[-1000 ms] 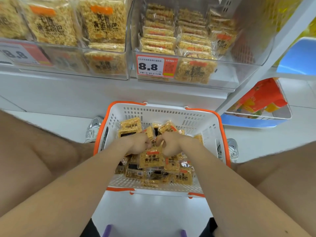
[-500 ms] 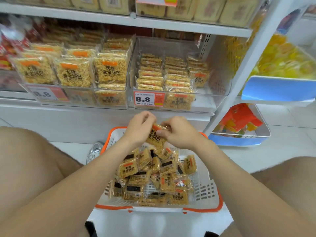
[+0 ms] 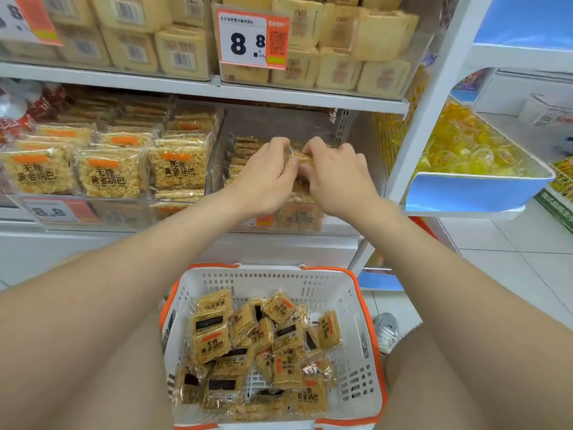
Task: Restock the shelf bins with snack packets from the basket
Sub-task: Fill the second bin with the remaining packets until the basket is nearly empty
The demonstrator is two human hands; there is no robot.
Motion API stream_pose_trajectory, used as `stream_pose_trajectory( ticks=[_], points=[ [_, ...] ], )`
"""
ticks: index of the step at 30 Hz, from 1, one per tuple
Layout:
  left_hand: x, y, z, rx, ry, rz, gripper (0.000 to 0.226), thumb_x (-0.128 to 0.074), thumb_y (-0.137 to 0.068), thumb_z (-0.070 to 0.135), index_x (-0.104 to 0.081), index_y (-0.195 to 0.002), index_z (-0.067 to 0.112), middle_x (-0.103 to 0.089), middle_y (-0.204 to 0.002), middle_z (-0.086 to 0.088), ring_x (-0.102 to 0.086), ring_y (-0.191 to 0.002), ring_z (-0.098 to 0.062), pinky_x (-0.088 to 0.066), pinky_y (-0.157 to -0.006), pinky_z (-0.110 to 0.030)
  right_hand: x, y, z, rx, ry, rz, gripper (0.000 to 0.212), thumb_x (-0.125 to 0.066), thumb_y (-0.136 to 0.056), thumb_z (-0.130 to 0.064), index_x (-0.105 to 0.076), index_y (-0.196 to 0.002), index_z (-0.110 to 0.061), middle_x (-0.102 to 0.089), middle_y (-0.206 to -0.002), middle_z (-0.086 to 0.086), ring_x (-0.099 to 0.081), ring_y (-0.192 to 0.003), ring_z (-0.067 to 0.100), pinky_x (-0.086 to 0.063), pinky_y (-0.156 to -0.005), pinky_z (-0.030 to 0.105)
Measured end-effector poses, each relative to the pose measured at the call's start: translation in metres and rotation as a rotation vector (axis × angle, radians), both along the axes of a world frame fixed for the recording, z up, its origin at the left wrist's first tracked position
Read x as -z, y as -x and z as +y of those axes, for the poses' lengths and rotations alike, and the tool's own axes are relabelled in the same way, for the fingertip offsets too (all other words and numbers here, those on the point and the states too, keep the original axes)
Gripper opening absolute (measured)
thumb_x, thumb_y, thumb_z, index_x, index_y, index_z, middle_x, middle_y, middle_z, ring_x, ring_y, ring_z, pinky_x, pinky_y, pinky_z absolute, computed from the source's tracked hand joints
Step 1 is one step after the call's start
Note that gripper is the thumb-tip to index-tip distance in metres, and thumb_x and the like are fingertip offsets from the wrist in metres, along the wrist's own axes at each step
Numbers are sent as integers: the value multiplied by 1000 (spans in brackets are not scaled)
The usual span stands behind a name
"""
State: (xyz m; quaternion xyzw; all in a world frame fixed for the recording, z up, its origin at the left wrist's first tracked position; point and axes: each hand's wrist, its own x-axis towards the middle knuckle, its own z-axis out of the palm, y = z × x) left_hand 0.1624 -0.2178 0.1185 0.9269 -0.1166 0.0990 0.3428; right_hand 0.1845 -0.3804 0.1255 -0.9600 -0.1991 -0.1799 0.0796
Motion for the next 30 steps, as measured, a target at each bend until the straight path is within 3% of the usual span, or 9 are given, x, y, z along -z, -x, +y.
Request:
stream_pose_trajectory(
  ticks=[5, 11, 15, 18, 21, 25, 30],
  points=[
    [1, -28, -9, 58, -207, 50, 62, -50, -106, 25, -29, -161, 7, -39, -162, -15, -39, -148, -30, -35, -116, -37, -3, -46, -23, 88, 153, 0, 25, -50, -106, -20, -42, -128, -14, -66, -112, 12, -54, -103, 39, -31, -80, 47],
    [43, -62, -19, 47, -464, 4, 52, -45, -105, 34, -47, -147, 4, -47, -154, -18, -42, -145, -34, -36, -120, -49, 20, -78, -48, 197, 229, -8, 56, -59, -93, -7, -35, -142, -20, -60, -119, 17, -53, -111, 43, -41, -93, 52],
    [53, -85, -26, 99, -564, 142, 66, -33, -106, 48, -26, -164, 17, -20, -173, -10, -18, -159, -32, -18, -127, -59, 20, -92, -49, 179, 210, 69, 60, -59, -94, -7, -38, -147, -25, -60, -125, 17, -53, -117, 44, -39, -98, 54],
    [54, -94, -26, 131, -614, 206, 70, -29, -105, 59, -20, -167, 27, -15, -175, -4, -13, -160, -32, -12, -127, -59, 14, -99, -46, 207, 245, 19, 57, -56, -95, -7, -43, -146, -27, -61, -126, 17, -53, -120, 43, -38, -100, 54],
    [51, -93, -27, 119, -606, 180, 77, -27, -101, 71, -32, -163, 25, -32, -169, -4, -30, -155, -33, -20, -125, -60, 10, -101, -42, 234, 298, -47, 58, -53, -93, -5, -48, -146, -29, -59, -129, 18, -50, -124, 44, -37, -102, 54],
    [46, -91, -28, 22, -617, 174, 78, -21, -97, 77, -48, -150, 26, -61, -146, -6, -53, -137, -33, -30, -117, -62, 14, -102, -38, 243, 361, -68, 54, -51, -95, -7, -50, -145, -29, -55, -133, 20, -45, -129, 45, -37, -103, 54],
    [48, -88, -33, -33, -629, 154, 68, -27, -100, 70, -52, -142, 23, -65, -138, -9, -57, -130, -34, -40, -104, -56, 33, -102, -31, 130, 481, 163, 50, -51, -104, -18, -48, -151, -34, -50, -143, 18, -41, -137, 42, -35, -110, 55]
  ],
)
